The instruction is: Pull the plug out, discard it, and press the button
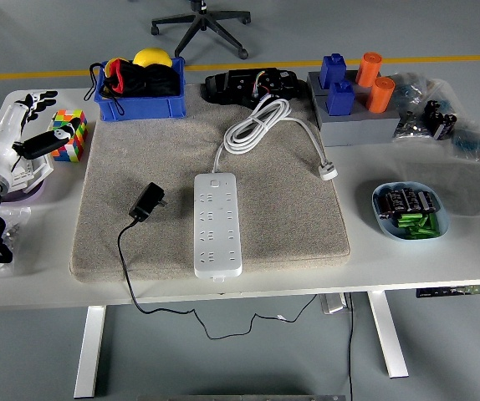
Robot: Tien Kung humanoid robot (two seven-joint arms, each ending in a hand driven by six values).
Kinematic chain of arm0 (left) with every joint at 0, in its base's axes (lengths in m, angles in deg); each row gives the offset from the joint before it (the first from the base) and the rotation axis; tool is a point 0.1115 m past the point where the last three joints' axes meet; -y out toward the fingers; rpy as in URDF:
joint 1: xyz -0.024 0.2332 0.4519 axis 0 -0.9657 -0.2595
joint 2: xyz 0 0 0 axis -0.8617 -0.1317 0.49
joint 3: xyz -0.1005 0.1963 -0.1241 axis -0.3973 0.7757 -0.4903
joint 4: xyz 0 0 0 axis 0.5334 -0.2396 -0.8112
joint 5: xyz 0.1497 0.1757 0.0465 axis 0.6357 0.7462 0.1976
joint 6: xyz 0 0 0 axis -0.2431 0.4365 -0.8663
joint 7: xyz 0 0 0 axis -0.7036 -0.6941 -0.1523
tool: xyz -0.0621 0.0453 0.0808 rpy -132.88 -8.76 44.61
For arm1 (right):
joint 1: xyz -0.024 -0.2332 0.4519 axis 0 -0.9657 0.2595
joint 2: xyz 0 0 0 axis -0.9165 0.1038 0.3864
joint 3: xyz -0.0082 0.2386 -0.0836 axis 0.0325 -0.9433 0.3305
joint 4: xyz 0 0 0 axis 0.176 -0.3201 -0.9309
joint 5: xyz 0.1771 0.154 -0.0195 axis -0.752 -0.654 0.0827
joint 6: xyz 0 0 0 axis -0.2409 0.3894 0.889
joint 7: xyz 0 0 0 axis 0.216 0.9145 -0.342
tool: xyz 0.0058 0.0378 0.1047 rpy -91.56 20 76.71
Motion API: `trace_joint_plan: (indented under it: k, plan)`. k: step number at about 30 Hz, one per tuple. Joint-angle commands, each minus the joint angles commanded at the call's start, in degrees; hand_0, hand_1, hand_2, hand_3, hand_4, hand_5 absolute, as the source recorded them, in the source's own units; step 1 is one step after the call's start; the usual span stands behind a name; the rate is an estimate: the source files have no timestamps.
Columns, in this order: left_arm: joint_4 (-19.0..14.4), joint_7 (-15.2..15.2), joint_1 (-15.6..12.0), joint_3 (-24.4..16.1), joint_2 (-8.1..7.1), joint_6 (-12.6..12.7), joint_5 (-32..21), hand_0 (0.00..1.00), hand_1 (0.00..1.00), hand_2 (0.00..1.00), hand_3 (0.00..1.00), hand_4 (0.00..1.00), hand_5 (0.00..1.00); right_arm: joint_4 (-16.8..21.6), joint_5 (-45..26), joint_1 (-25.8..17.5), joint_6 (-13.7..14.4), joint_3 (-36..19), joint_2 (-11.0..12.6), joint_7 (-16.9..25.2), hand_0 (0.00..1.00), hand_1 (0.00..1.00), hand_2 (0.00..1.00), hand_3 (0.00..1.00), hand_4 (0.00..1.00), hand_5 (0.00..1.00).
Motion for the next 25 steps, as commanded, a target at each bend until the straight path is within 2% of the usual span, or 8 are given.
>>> trace_joint_plan:
  k: [25]
  plan:
    - [-0.44,0.07,-0.16,-0.01,0.11,0.18,0.02,0.865,0.893,0.815,0.829,0.736,0.396,0.0,0.47,-0.09,-0.24,-1.3,-0.16,-0.16,0.753,0.663,0.652,0.62,0.661,0.508]
